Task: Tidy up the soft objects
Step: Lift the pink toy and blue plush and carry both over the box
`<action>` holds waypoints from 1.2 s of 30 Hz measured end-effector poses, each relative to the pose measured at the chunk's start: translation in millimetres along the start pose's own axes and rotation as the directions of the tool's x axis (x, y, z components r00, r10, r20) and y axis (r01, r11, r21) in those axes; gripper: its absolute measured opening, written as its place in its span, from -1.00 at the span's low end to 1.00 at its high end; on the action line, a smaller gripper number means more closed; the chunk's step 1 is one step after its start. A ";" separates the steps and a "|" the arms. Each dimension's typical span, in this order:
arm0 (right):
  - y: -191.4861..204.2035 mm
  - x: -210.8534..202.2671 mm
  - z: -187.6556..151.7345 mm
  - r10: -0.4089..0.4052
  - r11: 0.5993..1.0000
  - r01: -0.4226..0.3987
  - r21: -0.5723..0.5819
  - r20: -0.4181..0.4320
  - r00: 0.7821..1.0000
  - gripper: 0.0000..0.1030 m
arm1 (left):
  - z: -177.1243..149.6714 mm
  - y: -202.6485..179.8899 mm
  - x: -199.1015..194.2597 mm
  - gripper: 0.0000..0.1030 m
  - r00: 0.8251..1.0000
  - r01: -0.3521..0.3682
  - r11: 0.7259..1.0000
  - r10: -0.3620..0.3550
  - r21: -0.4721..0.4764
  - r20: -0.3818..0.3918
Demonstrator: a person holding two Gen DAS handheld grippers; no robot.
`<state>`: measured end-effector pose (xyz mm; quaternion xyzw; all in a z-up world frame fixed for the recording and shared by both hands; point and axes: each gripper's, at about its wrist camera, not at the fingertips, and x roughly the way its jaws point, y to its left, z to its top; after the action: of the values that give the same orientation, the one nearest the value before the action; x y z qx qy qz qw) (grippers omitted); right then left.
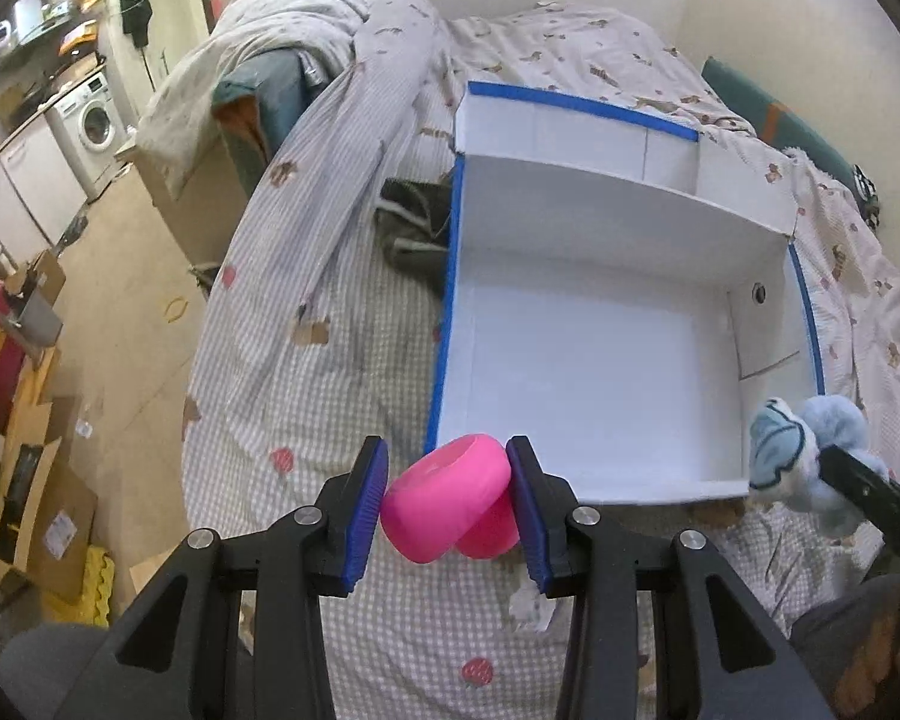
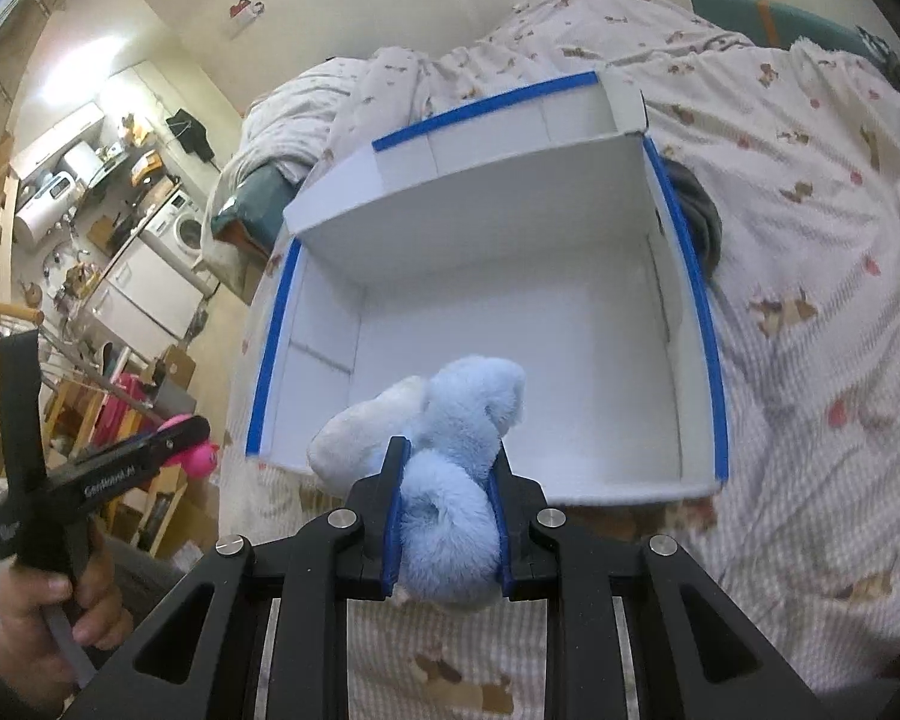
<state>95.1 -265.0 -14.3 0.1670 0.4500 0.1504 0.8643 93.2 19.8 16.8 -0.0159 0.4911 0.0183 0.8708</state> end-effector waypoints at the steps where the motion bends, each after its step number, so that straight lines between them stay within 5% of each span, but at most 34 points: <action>1: -0.9 2.8 4.6 -0.004 1.000 0.004 0.003 -0.003 1.000 -0.51 | 3.4 -1.6 0.4 -0.28 1.000 0.002 1.000 -0.002 0.002 0.002; 18: -3.5 71.4 68.0 -0.006 1.000 0.007 0.010 -0.011 1.000 -0.51 | 64.3 -55.6 50.4 -0.28 0.999 0.019 0.994 -0.022 0.108 0.027; 36: -18.3 133.5 51.4 -0.059 0.998 0.056 -0.023 -0.135 0.989 -0.51 | 66.3 -64.0 119.2 -0.28 0.999 0.039 0.996 -0.036 0.084 -0.032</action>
<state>213.1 -234.6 -91.4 0.1351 0.5107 0.1405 0.8374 214.5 -39.2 -50.3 0.0113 0.5042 -0.0191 0.8633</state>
